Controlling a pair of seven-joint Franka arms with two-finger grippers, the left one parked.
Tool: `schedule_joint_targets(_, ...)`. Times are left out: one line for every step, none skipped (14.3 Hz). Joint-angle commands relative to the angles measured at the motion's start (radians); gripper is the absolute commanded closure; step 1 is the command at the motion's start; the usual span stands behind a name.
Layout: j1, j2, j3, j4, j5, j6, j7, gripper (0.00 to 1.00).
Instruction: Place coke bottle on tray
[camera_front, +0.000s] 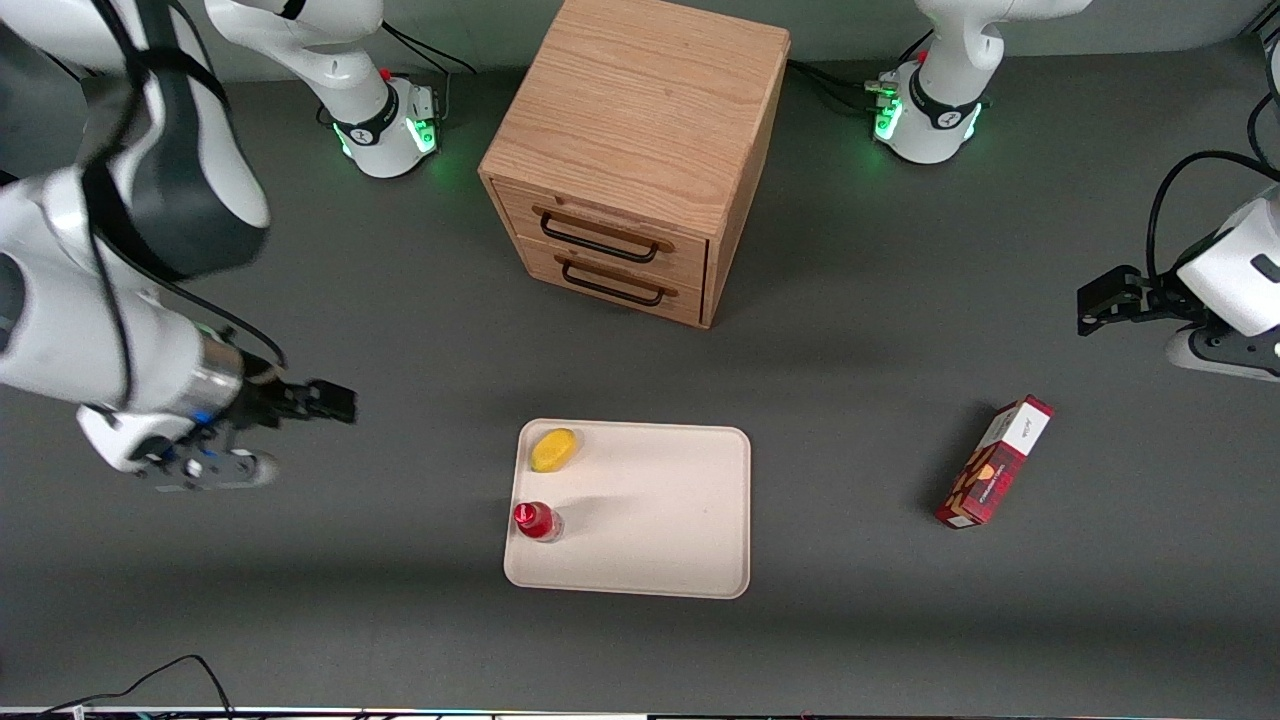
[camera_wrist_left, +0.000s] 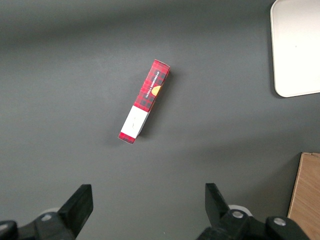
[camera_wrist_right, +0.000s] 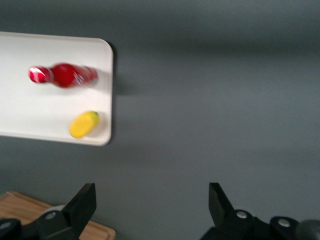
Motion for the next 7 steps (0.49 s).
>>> schedule_joint_targets(-0.075,-0.219,0.016,-0.242,0.020,0.022,-0.030,0.00)
schedule_joint_targets(-0.089,-0.248,0.016,-0.258,0.021,0.004,-0.048,0.00)
schedule_joint_targets(-0.105,-0.270,0.016,-0.264,0.023,-0.011,-0.051,0.00)
schedule_joint_targets(-0.118,-0.290,0.016,-0.272,0.024,-0.025,-0.050,0.00)
schedule_joint_targets(-0.126,-0.308,0.016,-0.282,0.024,-0.027,-0.051,0.00)
schedule_joint_targets(-0.134,-0.319,0.016,-0.292,0.026,-0.030,-0.051,0.00)
schedule_joint_targets(-0.139,-0.324,0.016,-0.295,0.026,-0.032,-0.053,0.00)
